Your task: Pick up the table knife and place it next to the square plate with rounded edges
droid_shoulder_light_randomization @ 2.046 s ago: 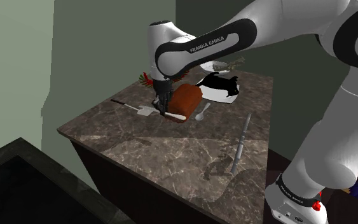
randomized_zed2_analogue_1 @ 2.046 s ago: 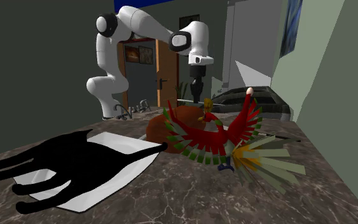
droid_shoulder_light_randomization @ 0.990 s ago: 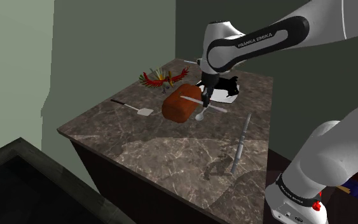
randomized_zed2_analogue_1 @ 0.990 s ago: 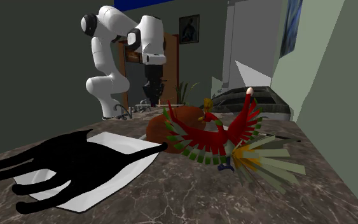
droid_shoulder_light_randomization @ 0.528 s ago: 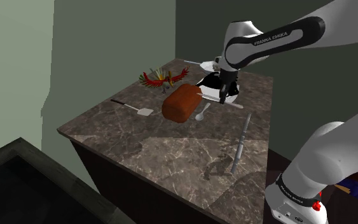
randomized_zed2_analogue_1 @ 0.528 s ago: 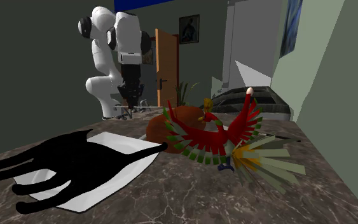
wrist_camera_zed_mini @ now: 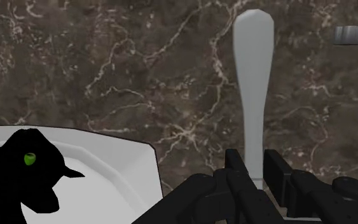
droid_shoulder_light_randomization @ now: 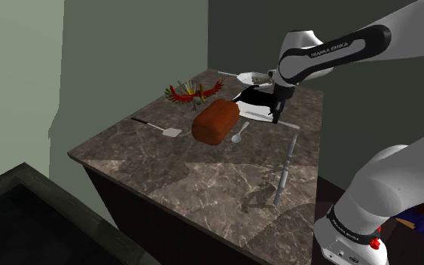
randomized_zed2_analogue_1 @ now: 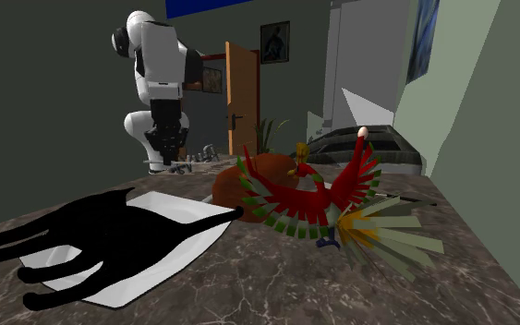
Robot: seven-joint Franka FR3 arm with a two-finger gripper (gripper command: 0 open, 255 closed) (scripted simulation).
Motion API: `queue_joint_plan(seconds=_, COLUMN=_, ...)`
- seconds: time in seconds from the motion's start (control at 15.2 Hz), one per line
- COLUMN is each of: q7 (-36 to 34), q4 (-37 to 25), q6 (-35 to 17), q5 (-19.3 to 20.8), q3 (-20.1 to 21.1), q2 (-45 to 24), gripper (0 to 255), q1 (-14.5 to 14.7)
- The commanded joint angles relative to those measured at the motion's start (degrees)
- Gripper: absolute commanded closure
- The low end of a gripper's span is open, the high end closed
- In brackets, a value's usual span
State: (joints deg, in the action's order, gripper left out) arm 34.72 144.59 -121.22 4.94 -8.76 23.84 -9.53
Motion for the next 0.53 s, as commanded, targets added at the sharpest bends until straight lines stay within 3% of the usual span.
queue_joint_plan(seconds=0.0, q7=0.2, q4=0.8, q6=-1.6, q5=0.1, q3=-0.2, q2=-0.8, gripper=255, q1=-0.1)
queue_joint_plan(seconds=0.46, q7=0.3, q4=4.0, q6=-7.9, q5=0.1, q3=-0.6, q2=-3.8, gripper=255, q1=0.0)
